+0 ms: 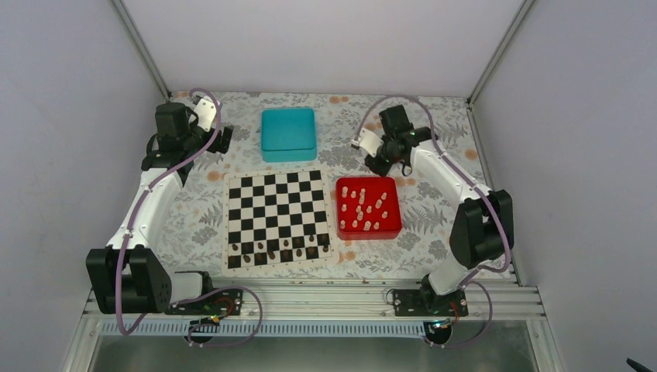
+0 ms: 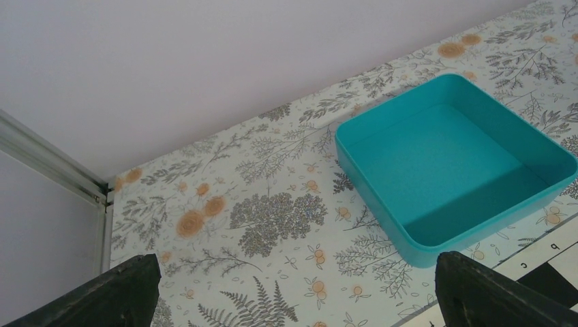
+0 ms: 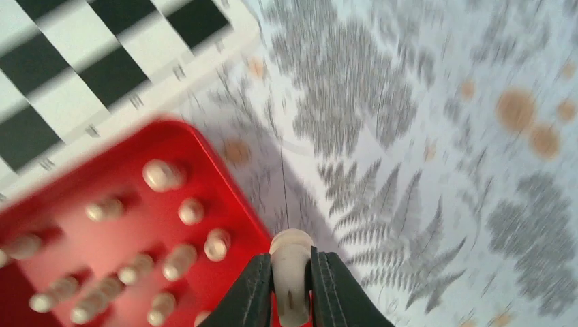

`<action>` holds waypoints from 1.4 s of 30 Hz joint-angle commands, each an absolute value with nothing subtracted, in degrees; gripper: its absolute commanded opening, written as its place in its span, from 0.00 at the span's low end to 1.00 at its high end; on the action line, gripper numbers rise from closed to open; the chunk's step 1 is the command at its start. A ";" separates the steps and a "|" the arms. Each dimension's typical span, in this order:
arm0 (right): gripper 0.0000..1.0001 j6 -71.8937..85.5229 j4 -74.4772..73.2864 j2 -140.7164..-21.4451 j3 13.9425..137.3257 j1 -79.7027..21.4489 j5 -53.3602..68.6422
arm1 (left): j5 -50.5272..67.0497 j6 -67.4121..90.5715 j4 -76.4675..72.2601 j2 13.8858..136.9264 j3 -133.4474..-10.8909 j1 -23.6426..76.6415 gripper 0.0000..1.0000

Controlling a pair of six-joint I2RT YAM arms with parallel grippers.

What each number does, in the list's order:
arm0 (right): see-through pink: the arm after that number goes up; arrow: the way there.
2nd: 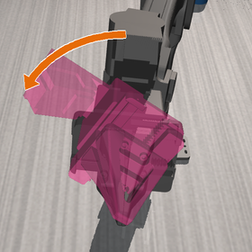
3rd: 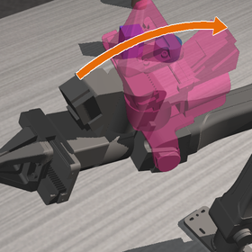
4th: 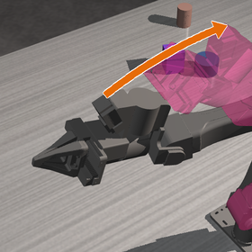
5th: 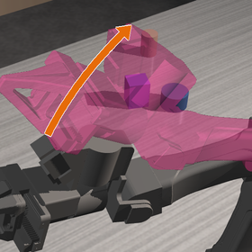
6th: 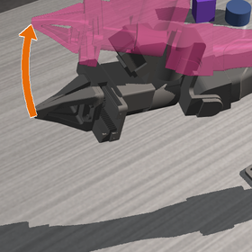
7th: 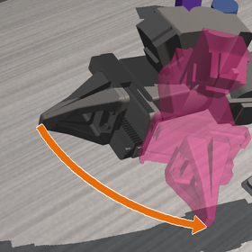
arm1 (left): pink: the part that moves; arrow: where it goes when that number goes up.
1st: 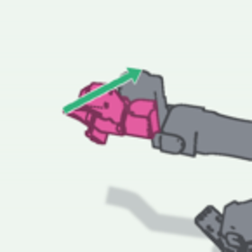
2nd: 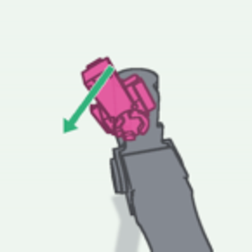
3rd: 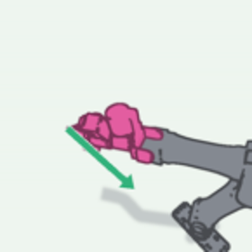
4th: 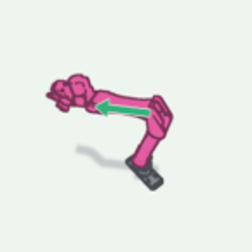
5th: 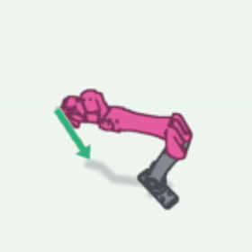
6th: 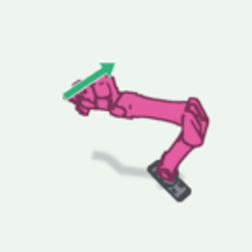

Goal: Set up the chess pieces on the board
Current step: Place the chess piece on the chessboard.

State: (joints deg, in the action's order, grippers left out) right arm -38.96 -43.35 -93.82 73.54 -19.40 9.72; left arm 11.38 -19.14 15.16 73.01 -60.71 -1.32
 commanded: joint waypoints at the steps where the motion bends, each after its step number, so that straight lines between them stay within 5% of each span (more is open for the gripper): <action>1: 0.04 -38.19 -50.16 -94.62 84.86 -25.02 12.79 | 12.39 -19.95 14.94 72.65 -61.08 -1.07 1.00; 14: 0.04 -37.69 -55.58 -121.40 115.85 -35.92 15.07 | 12.48 -20.61 14.41 72.41 -60.68 -1.14 1.00; 42: 0.06 -36.82 -58.48 -140.15 124.81 -39.74 7.48 | 13.99 -20.83 14.21 70.66 -58.86 -1.82 1.00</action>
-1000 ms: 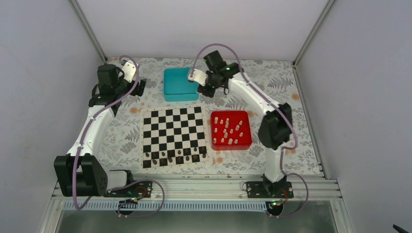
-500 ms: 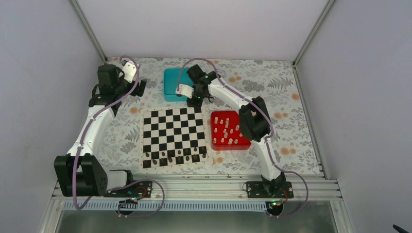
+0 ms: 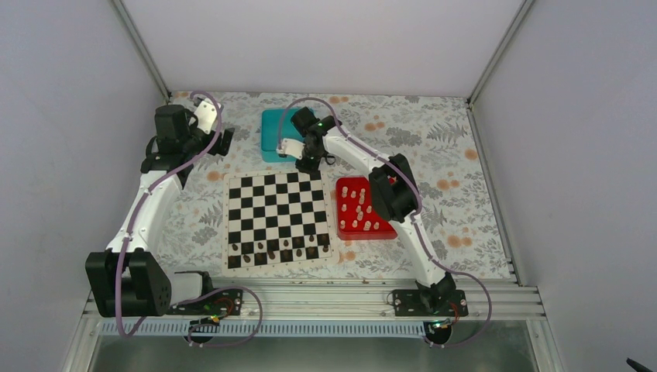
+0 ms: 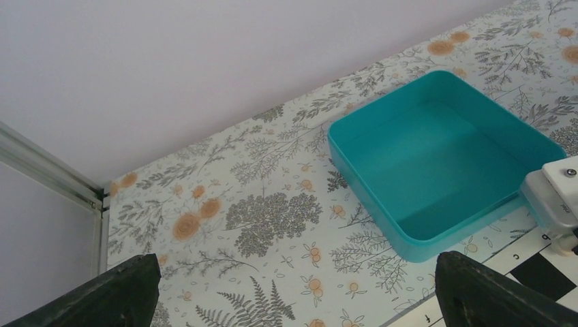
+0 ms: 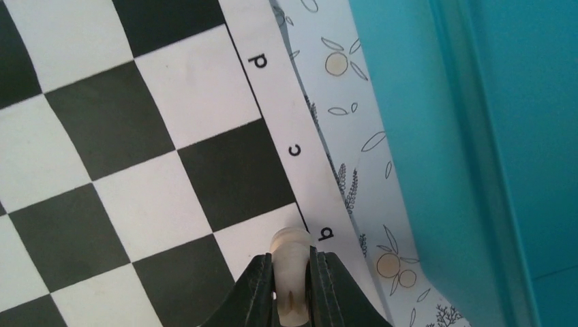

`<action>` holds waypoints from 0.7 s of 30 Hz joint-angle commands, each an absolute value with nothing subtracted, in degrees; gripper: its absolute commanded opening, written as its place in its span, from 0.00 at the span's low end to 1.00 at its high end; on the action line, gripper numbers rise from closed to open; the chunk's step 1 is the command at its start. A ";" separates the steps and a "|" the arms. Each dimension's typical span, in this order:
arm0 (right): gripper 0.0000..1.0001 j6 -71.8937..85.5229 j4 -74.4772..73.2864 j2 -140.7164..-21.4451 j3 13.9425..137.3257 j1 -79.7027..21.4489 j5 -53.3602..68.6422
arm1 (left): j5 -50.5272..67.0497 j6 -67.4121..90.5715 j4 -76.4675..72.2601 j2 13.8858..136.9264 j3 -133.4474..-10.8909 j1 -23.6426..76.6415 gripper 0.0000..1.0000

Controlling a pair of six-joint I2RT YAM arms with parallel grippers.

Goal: Set up the chess pieces on the board
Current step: Place the chess piece on the chessboard.

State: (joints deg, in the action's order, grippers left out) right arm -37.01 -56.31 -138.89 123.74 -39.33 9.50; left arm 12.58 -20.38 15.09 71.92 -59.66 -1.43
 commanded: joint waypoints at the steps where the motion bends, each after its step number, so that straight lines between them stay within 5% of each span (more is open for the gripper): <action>1: 0.06 -36.99 -58.75 -140.18 124.73 -39.73 7.39 | 14.16 -20.83 14.29 70.76 -58.94 -1.84 1.00; 21: 0.06 -37.80 -59.62 -141.88 124.56 -39.99 9.33 | 15.29 -21.27 14.44 71.35 -58.74 -2.48 1.00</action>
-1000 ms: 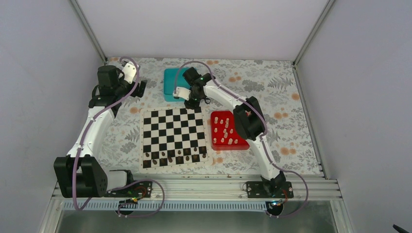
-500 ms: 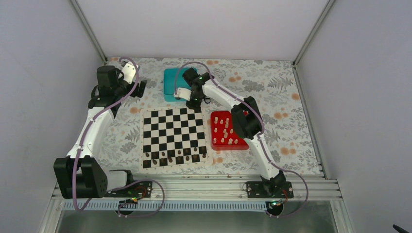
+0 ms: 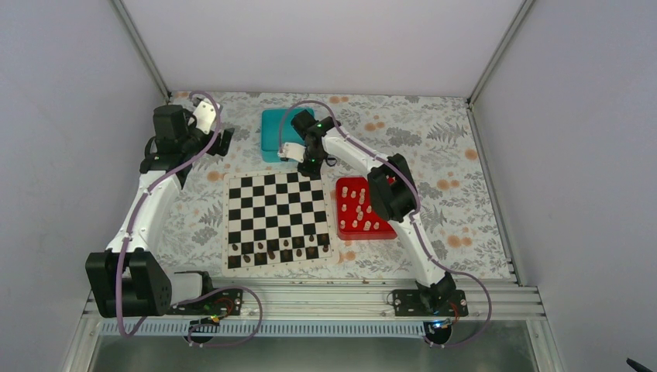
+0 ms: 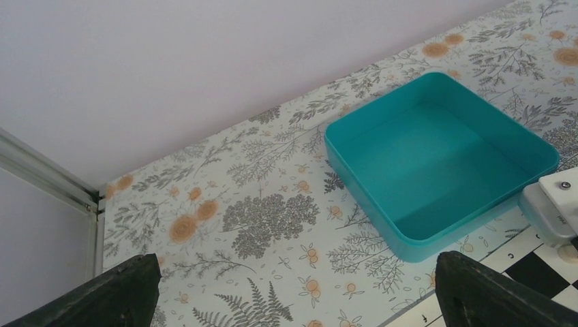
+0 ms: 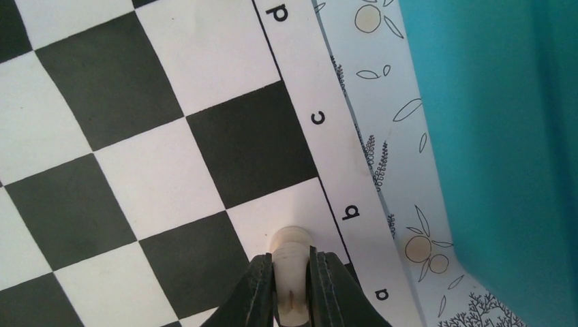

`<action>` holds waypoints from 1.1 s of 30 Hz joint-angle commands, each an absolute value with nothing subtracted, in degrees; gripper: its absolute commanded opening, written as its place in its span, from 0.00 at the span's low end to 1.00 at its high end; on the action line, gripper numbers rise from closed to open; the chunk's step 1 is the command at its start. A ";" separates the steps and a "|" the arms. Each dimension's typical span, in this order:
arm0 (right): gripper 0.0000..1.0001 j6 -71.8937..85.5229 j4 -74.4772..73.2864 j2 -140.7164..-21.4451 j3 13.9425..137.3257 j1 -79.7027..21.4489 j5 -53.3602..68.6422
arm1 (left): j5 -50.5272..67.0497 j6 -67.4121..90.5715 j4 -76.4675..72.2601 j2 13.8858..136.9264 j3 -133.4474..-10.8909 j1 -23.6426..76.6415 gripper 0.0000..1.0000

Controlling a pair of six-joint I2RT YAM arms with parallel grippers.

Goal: Set up the chess pieces on the board
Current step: Place the chess piece on the chessboard, then pick up the chess piece from the storage box.

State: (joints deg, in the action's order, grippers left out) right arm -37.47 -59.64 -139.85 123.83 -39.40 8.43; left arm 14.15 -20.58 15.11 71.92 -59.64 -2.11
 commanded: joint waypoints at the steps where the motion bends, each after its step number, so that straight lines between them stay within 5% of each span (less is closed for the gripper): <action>1: 0.06 -37.71 -58.92 -141.86 124.43 -39.99 9.24 | 15.34 -21.27 14.42 71.35 -58.70 -2.54 1.00; 4: 0.10 -37.55 -58.55 -141.60 124.13 -39.99 9.37 | 15.50 -21.34 14.47 71.36 -58.79 -2.63 1.00; 8: 0.33 -37.63 -59.07 -138.72 123.93 -39.99 10.33 | 16.03 -21.49 14.59 71.36 -58.70 -2.77 1.00; 13: 0.45 -36.71 -59.33 -131.02 123.10 -39.37 10.40 | 16.25 -21.53 14.66 71.54 -58.87 -2.89 1.00; 18: 0.49 -36.55 -63.22 -121.65 118.23 -37.02 9.66 | 16.36 -21.62 14.85 71.36 -59.06 -2.94 1.00; 33: 0.47 -40.90 -56.38 -89.86 73.77 -23.38 9.10 | 17.74 -21.44 15.26 73.78 -60.22 -2.95 1.00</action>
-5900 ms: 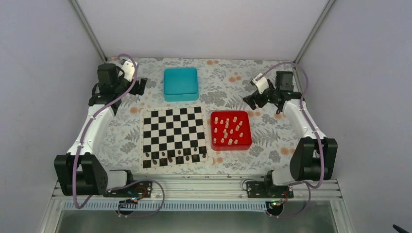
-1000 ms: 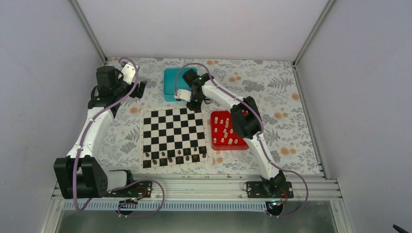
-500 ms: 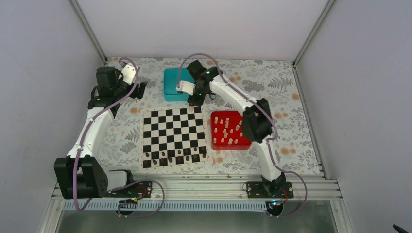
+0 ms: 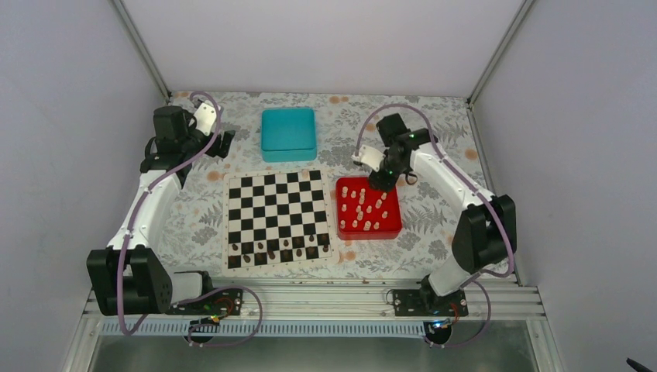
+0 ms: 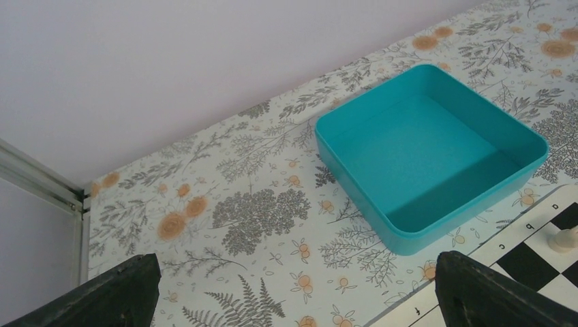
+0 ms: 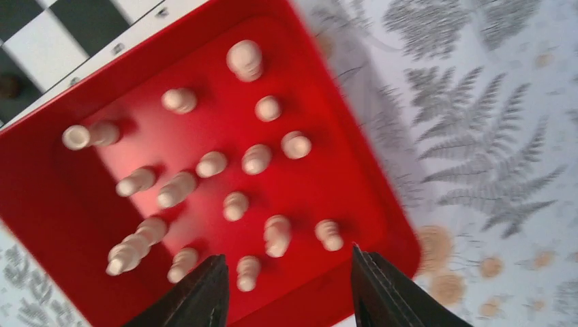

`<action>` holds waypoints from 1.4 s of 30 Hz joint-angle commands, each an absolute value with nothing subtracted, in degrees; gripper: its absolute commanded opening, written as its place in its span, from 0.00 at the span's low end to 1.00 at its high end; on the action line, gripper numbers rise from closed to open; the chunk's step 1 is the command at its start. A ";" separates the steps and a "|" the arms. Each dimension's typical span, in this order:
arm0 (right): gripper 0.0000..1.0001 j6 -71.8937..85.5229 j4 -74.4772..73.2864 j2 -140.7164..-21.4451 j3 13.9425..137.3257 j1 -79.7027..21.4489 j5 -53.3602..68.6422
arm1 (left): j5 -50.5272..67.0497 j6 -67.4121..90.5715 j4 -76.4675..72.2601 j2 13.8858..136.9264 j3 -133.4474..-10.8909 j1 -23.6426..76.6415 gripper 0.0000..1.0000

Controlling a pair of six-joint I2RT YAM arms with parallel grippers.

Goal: Set up the chess pieces on the board
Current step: Pick up the chess piece from the storage box.

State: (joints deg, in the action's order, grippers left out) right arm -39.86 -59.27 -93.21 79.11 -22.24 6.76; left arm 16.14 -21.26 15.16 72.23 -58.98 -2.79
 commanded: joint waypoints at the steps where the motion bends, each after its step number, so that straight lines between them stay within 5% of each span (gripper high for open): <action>1: 0.47 -40.48 -55.32 -89.82 72.69 -23.38 9.70 | 17.68 -21.49 15.33 74.12 -60.36 -2.98 1.00; 14: 0.47 -39.86 -47.04 -95.91 68.86 -23.54 13.17 | 15.67 -22.06 14.67 72.87 -58.36 -3.09 1.00; 42: 0.23 -40.25 -45.49 -102.63 67.82 -24.52 13.10 | 16.96 -22.50 14.84 73.31 -58.05 -3.60 1.00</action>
State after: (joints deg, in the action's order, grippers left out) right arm -40.01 -45.98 -102.39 68.71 -23.99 12.82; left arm 15.94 -21.89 15.20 73.91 -58.48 -3.38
